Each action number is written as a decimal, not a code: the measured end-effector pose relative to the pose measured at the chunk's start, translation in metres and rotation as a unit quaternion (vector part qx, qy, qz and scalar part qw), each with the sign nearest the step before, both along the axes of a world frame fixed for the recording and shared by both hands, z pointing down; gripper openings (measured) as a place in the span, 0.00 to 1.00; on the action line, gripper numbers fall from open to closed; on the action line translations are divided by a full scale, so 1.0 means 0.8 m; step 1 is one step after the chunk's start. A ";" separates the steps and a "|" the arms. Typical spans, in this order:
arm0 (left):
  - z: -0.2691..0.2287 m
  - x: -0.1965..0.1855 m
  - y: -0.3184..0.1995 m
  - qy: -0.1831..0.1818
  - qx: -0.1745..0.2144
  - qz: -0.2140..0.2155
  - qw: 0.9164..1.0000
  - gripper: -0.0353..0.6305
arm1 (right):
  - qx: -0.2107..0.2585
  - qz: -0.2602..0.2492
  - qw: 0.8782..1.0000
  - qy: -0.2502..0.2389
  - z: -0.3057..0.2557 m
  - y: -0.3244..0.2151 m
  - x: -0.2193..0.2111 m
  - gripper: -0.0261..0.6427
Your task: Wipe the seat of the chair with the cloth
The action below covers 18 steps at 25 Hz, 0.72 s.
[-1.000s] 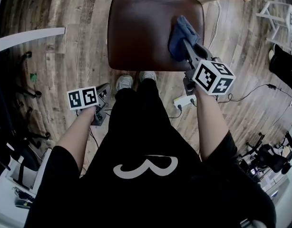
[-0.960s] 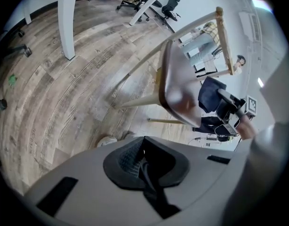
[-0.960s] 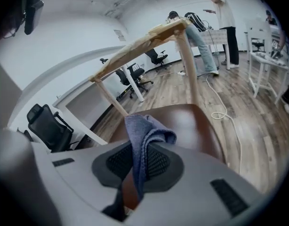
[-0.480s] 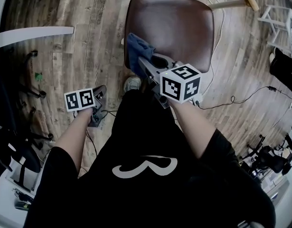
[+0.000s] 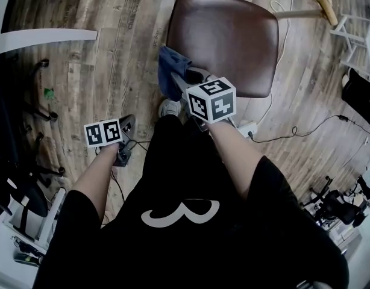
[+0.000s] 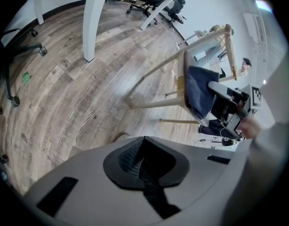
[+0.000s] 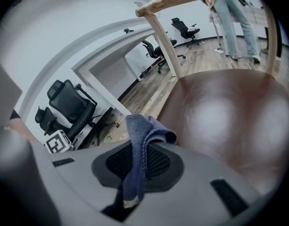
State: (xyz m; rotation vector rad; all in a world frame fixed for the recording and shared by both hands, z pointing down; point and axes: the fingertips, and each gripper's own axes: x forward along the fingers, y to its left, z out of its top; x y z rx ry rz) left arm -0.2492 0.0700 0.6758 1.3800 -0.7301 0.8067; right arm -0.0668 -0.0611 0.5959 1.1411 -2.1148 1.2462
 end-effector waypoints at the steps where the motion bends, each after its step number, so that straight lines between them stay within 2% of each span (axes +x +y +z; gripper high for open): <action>1: 0.001 0.001 -0.001 0.000 0.001 -0.004 1.000 0.07 | 0.001 -0.008 1.000 0.014 0.006 0.000 0.004 0.11; 6: 0.004 0.013 0.006 0.004 0.000 -0.016 1.000 0.07 | 0.009 -0.036 0.997 0.068 0.026 0.004 0.017 0.11; 12: 0.004 0.036 0.028 0.011 -0.009 -0.001 1.000 0.07 | 0.010 -0.041 0.996 0.082 0.033 0.007 0.027 0.11; 15: 0.002 0.042 0.030 0.008 -0.004 0.017 1.000 0.07 | 0.011 -0.048 0.995 0.091 0.035 0.008 0.033 0.11; 18: 0.002 0.045 0.027 0.005 0.000 0.018 1.000 0.07 | 0.011 -0.051 0.994 0.099 0.037 0.010 0.043 0.11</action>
